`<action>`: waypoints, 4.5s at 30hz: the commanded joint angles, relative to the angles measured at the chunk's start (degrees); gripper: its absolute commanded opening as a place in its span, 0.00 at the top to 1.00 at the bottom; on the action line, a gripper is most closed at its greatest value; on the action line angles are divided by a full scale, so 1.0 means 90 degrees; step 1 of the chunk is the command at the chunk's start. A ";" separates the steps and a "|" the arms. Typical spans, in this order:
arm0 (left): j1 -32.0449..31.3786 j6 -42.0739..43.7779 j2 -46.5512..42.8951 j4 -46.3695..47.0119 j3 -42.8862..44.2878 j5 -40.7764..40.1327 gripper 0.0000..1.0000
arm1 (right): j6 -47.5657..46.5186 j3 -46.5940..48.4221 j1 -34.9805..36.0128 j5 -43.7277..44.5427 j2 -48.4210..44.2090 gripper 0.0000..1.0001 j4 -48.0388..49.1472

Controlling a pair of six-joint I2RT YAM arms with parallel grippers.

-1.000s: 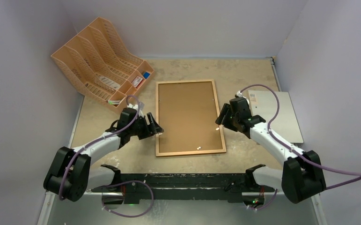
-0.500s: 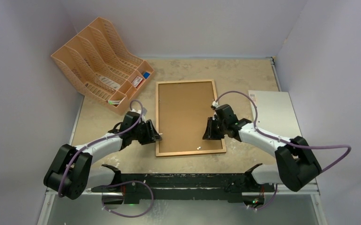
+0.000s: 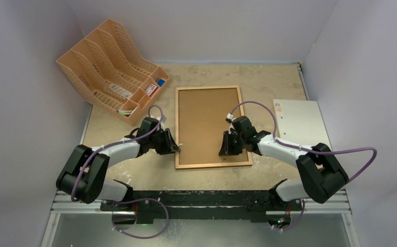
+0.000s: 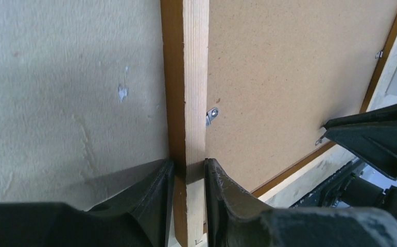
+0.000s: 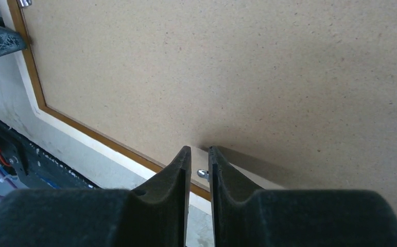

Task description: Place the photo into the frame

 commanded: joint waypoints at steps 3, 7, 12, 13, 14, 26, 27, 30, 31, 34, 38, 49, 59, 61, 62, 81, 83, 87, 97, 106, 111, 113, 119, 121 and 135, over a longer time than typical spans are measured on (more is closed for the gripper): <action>-0.0042 0.0465 0.0264 -0.0570 0.0660 -0.1209 0.69 | 0.0356 0.0653 0.0043 0.1618 -0.0166 0.72 -0.0698; -0.0042 0.0461 -0.0180 -0.1020 0.0673 -0.1457 0.57 | 0.0661 0.1426 -0.0054 0.3245 -0.0043 0.57 -0.1074; -0.0092 0.0465 -0.1115 -0.1898 0.0550 -0.1362 0.42 | 0.0541 0.1959 -0.0924 0.4275 0.0237 0.29 -0.0889; -0.0120 0.0448 -0.1313 -0.2013 0.0513 -0.1288 0.41 | 0.0496 0.2035 -0.1124 0.4212 0.0308 0.26 -0.0767; -0.0149 0.0433 -0.1492 -0.2115 0.0473 -0.1186 0.41 | 0.0457 0.2090 -0.1307 0.4142 0.0381 0.23 -0.0663; -0.2098 -0.0596 -0.2018 -0.1495 -0.0474 -0.0475 0.40 | 0.0052 0.1922 -0.2302 0.2462 0.1326 0.16 -0.0083; -0.2319 -0.0798 -0.1967 -0.1237 -0.0699 -0.0505 0.40 | 0.0045 0.1855 -0.2339 0.2301 0.1307 0.16 -0.0038; -0.2785 -0.1211 -0.1848 -0.0952 -0.0883 -0.0989 0.40 | 0.0002 0.1627 -0.2350 0.1792 0.1237 0.18 0.0147; -0.2827 -0.1269 -0.1802 -0.0936 -0.0865 -0.1123 0.40 | -0.0013 0.1554 -0.2346 0.1679 0.1230 0.20 0.0200; -0.2836 -0.1409 -0.1641 -0.0975 -0.0748 -0.1551 0.40 | -0.0014 0.1410 -0.2352 0.1318 0.1322 0.32 0.0219; -0.2841 -0.1705 -0.1456 -0.0647 -0.0729 -0.2075 0.40 | 0.0050 0.1134 -0.2348 0.1340 0.1274 0.48 0.0292; -0.2719 -0.2576 -0.0862 -0.0058 -0.0655 -0.2608 0.40 | 0.0796 0.0029 -0.2348 0.1686 0.0289 0.80 0.0615; -0.1783 -0.2291 -0.0717 0.0712 -0.0544 -0.2391 0.39 | 0.1120 -0.0880 -0.2290 0.0700 0.0139 0.89 0.1177; -0.1578 -0.2207 -0.0658 0.0728 -0.0460 -0.2406 0.39 | 0.1087 -0.0898 -0.2186 0.0471 0.0196 0.89 0.1273; -0.1497 -0.2162 -0.0589 0.0737 -0.0415 -0.2409 0.39 | 0.1089 -0.0888 -0.2080 0.0355 0.0226 0.89 0.1308; -0.1145 -0.2877 -0.0722 -0.0188 -0.0705 -0.4388 0.38 | 0.1010 -0.0206 -0.0494 0.1745 0.0039 0.57 -0.0357; -0.1145 -0.2816 -0.0582 -0.0204 -0.0688 -0.4309 0.39 | 0.1112 0.0109 -0.0493 0.2290 -0.0187 0.50 -0.0642; -0.1144 -0.2786 -0.0324 -0.0209 -0.0748 -0.4075 0.45 | 0.1030 0.0513 -0.0490 0.2292 -0.0421 0.44 -0.0623; -0.1136 -0.2683 -0.0600 -0.0273 -0.1122 -0.3617 0.55 | 0.0038 0.0636 -0.0410 -0.0602 -0.0325 0.54 0.1279; -0.1144 -0.2070 -0.0768 -0.0331 -0.1218 -0.2621 0.51 | -0.0001 0.1302 0.0501 -0.1915 0.1544 0.66 0.2532; -0.1138 -0.2039 -0.1127 -0.0753 -0.1276 -0.2673 0.59 | 0.0114 0.1606 0.0810 -0.2012 0.2215 0.66 0.2729; -0.1144 -0.2039 -0.1151 -0.0809 -0.1299 -0.2711 0.62 | 0.0112 0.1692 0.0914 -0.2049 0.2416 0.66 0.2772; -0.1138 -0.2034 -0.0828 -0.0846 -0.1278 -0.2746 0.70 | 0.0073 0.1804 0.1115 -0.1535 0.2763 0.75 0.2969; -0.1143 -0.2011 -0.0721 -0.0802 -0.1267 -0.2732 0.70 | 0.0057 0.1826 0.1140 -0.1391 0.2853 0.76 0.3022; -0.1143 -0.1965 -0.0524 -0.0733 -0.1223 -0.2703 0.71 | -0.0018 0.1724 0.1297 -0.1457 0.3120 0.86 0.3094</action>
